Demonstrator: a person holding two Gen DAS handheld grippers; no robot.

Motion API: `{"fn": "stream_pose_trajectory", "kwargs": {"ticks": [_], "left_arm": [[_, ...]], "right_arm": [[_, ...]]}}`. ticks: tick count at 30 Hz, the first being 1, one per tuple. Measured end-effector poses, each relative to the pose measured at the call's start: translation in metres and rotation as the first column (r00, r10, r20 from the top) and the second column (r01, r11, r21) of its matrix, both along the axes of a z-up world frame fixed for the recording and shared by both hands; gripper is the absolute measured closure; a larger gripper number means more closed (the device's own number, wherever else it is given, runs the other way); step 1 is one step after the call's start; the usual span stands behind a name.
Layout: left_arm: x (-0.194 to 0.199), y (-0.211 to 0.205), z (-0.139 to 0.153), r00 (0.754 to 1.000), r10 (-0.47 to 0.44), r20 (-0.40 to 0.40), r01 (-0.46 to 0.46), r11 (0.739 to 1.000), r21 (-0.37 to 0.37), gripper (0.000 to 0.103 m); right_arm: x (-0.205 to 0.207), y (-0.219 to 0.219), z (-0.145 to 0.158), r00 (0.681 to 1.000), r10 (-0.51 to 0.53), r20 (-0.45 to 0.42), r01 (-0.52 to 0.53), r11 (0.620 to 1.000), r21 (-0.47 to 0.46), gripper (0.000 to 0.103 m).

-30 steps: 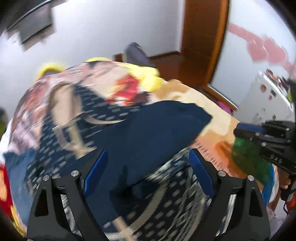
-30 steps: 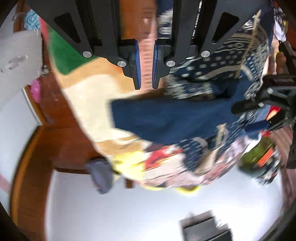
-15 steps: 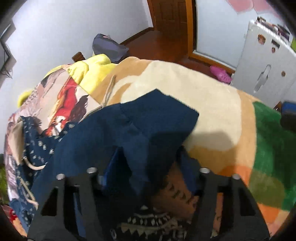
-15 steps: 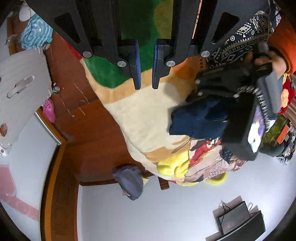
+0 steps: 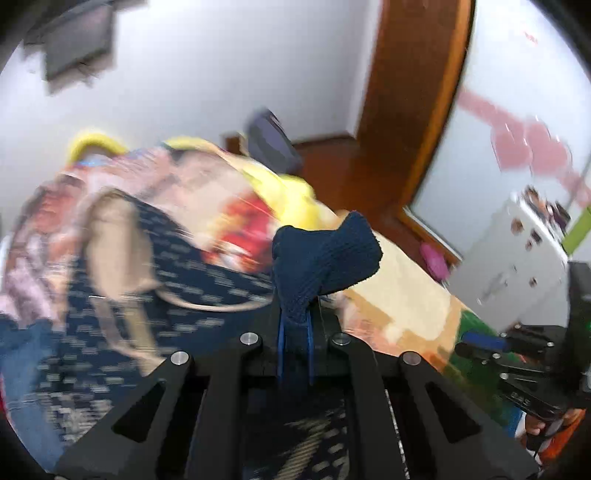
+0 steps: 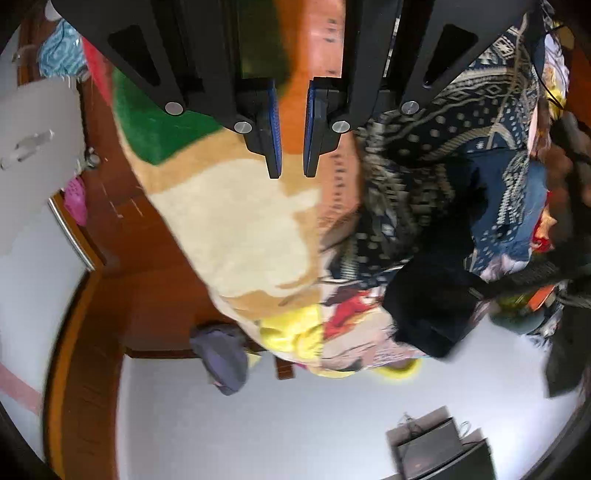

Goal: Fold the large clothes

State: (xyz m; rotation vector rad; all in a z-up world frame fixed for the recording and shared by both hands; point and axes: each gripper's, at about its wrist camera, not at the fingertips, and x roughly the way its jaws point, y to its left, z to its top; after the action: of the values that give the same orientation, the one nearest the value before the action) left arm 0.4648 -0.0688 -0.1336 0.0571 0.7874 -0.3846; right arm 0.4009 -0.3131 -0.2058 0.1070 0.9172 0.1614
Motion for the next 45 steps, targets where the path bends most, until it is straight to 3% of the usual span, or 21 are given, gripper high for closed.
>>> {"fn": "stream_pose_trajectory", "kwargs": {"ticks": [3,7,12,17,20,27,38,39,40,41,42,45], "left_arm": [[-0.024,0.051,0.023,0.992,0.083,0.094,-0.085,0.996,0.026,0.095],[-0.045,0.112,0.028,0.978,0.18,0.107,-0.183,0.983,0.016,0.095],[-0.066,0.173,0.009,0.951,0.295,0.092,-0.299,0.954,0.026,0.095],[-0.078,0.226,-0.027,0.918,0.395,0.008,-0.395,0.918,-0.005,0.095],[-0.085,0.247,-0.052,0.896,0.442,-0.056,-0.443,0.897,-0.011,0.095],[-0.094,0.269,-0.105,0.857,0.49,-0.16,-0.498,0.867,-0.011,0.095],[-0.096,0.283,-0.148,0.81,0.544,-0.219,-0.552,0.833,0.03,0.087],[-0.096,0.284,-0.149,0.805,0.551,-0.219,-0.557,0.83,0.038,0.087],[-0.096,0.284,-0.149,0.803,0.554,-0.219,-0.559,0.828,0.045,0.085],[-0.097,0.285,-0.147,0.804,0.553,-0.219,-0.556,0.829,0.053,0.082],[-0.099,0.284,-0.145,0.807,0.551,-0.212,-0.552,0.831,0.06,0.08],[-0.11,0.288,-0.132,0.814,0.551,-0.185,-0.545,0.834,0.086,0.066]], "right_arm": [[0.006,0.028,0.005,0.998,0.058,0.011,-0.057,0.998,-0.02,0.095],[0.026,0.069,0.007,0.99,0.139,0.013,-0.139,0.99,-0.033,0.095],[0.056,0.112,-0.004,0.977,0.214,-0.025,-0.214,0.976,-0.027,0.095],[0.085,0.139,-0.042,0.965,0.24,-0.108,-0.254,0.957,-0.141,0.095],[0.092,0.147,-0.067,0.953,0.269,-0.142,-0.295,0.93,-0.217,0.096],[0.074,0.164,-0.073,0.953,0.297,-0.062,-0.296,0.866,-0.404,0.096],[0.066,0.153,-0.069,0.973,0.231,-0.01,-0.206,0.845,-0.494,0.094],[0.064,0.15,-0.069,0.976,0.217,-0.007,-0.19,0.843,-0.504,0.086],[0.064,0.144,-0.069,0.981,0.197,-0.001,-0.17,0.845,-0.507,0.044],[0.065,0.133,-0.067,0.99,0.133,0.049,-0.084,0.83,-0.552,0.0],[0.065,0.125,-0.067,0.991,0.114,0.075,-0.052,0.823,-0.566,0.0],[0.065,0.101,-0.062,0.993,0.114,0.02,-0.093,0.889,-0.448,0.0]]}}
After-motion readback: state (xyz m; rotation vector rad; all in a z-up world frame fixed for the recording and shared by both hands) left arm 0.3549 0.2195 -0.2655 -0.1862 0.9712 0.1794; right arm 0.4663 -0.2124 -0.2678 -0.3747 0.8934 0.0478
